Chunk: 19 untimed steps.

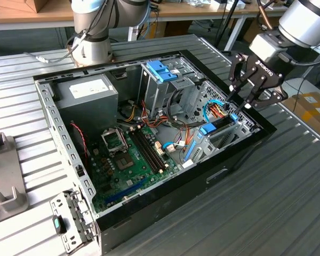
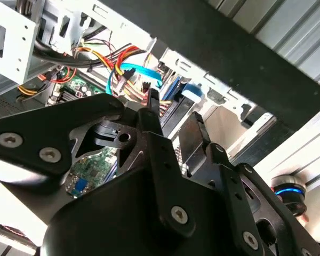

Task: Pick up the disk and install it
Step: 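Insert the second disk wire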

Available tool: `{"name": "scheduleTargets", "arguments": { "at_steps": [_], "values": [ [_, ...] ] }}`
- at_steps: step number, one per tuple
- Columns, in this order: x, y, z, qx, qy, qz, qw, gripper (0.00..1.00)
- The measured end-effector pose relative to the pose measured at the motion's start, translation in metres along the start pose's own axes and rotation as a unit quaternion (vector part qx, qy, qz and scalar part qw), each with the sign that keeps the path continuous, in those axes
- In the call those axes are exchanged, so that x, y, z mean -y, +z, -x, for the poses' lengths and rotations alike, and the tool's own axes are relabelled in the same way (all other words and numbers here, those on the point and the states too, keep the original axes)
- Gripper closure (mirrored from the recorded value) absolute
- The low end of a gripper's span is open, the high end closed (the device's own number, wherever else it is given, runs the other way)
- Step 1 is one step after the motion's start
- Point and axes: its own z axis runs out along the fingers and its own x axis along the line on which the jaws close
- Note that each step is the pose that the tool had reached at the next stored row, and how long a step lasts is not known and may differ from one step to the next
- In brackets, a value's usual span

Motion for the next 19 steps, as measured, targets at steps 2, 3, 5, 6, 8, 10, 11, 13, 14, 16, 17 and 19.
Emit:
{"name": "scheduleTargets", "arguments": {
  "at_steps": [2, 3, 5, 6, 8, 10, 11, 13, 14, 16, 17, 19],
  "values": [
    [-0.0041, -0.0004, 0.0022, 0.0000, 0.000, -0.0006, 1.0000, 0.58],
    [-0.0055, -0.0004, 0.0024, 0.0000, 0.000, -0.0007, 1.0000, 0.58],
    [-0.0103, 0.0000, 0.0025, -0.0001, 0.000, -0.0010, 1.0000, 0.58],
    [-0.0116, 0.0001, 0.0025, 0.0000, 0.000, -0.0010, 1.0000, 0.58],
    [-0.0144, 0.0004, 0.0026, 0.0000, 0.000, -0.0011, 1.0000, 0.58],
    [-0.0164, 0.0005, 0.0026, -0.0001, 0.000, -0.0011, 1.0000, 0.58],
    [-0.0175, 0.0007, 0.0027, -0.0001, 0.000, -0.0011, 1.0000, 0.58],
    [-0.0182, 0.0013, 0.0026, -0.0001, 0.000, -0.0011, 1.0000, 0.58],
    [-0.0182, 0.0015, 0.0026, -0.0002, 0.000, -0.0011, 1.0000, 0.58],
    [-0.0183, 0.0015, 0.0026, -0.0002, 0.000, -0.0011, 1.0000, 0.58],
    [-0.0183, 0.0016, 0.0026, -0.0001, 0.000, -0.0011, 1.0000, 0.58],
    [-0.0183, 0.0017, 0.0026, -0.0001, 0.000, -0.0011, 1.0000, 0.58]
  ]
}}
